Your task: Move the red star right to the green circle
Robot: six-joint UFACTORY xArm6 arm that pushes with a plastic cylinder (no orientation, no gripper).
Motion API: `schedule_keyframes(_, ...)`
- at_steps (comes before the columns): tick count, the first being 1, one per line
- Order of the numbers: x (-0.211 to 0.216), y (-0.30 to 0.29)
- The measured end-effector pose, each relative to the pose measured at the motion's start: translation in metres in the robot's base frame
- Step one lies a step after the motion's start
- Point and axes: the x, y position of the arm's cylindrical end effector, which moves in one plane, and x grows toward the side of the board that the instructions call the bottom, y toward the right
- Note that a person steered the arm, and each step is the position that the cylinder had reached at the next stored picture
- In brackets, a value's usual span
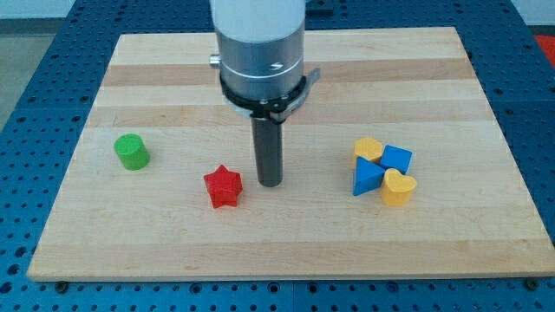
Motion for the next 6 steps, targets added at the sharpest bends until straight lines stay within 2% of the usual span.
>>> schedule_keyframes(1, 0.024, -0.006)
schedule_keyframes(3, 0.027, -0.059)
schedule_keyframes(5, -0.007, -0.086)
schedule_keyframes(6, -0.017, -0.117)
